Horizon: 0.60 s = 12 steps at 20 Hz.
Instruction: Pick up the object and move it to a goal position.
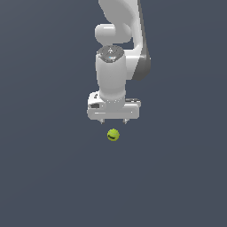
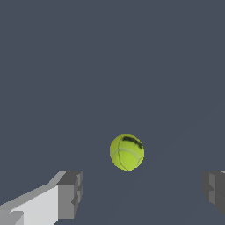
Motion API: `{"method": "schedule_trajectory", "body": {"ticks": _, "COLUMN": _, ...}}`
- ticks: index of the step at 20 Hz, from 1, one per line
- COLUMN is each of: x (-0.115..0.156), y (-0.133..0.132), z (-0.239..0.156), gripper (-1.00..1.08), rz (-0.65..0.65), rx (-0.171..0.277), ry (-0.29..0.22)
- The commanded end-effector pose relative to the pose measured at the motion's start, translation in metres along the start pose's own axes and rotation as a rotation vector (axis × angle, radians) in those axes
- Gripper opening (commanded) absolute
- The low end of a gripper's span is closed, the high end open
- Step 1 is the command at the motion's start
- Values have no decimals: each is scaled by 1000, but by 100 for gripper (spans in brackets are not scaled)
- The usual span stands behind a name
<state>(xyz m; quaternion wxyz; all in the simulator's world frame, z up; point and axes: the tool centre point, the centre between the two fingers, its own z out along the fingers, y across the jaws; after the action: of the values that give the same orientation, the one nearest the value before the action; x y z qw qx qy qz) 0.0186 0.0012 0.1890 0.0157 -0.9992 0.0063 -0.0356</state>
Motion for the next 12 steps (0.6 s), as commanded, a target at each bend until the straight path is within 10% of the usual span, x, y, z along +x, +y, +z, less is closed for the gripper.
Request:
{"method": "schedule_trajectory", "body": {"ticks": 1, "x": -1, "y": 1, "z": 7, "gripper": 100, "rz": -35, "rx": -3, "ry": -6}}
{"method": "schedule_trajectory", "body": {"ticks": 12, "x": -13, "y": 5, "z": 56, "gripper": 100, "rz": -303, "rx": -17, "ry": -45}}
